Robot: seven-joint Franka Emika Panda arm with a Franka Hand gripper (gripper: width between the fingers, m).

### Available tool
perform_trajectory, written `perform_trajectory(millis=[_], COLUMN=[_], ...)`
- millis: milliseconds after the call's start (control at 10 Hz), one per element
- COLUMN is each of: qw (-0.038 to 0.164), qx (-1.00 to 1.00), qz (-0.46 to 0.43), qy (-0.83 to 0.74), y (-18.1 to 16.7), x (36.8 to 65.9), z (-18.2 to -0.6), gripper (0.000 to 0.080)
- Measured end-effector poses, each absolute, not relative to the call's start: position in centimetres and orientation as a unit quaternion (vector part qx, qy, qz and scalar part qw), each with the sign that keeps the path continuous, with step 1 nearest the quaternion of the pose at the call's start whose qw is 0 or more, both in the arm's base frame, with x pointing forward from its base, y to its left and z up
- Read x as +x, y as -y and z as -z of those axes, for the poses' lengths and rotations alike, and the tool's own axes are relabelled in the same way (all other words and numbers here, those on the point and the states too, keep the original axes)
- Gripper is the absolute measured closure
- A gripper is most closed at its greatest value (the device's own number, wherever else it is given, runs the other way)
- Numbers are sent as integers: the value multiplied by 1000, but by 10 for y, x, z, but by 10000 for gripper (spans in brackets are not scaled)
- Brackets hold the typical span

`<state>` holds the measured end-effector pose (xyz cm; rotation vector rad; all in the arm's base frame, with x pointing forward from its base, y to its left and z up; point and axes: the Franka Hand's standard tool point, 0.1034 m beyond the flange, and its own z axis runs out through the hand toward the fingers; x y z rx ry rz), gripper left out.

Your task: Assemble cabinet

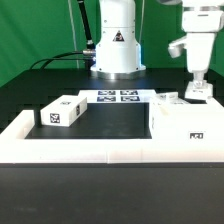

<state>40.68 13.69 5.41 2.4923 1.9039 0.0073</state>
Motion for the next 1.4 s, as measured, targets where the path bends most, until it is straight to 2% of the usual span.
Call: perform_trajectory(millis=[500, 700, 1400], qw=[2, 4, 9], qx=[795, 755, 748], qz=[2, -6, -10], qy=[-606, -656, -664], y=[-132, -124, -122], x=[409, 416, 433], z=[-53, -53, -59], gripper=[731, 731, 731])
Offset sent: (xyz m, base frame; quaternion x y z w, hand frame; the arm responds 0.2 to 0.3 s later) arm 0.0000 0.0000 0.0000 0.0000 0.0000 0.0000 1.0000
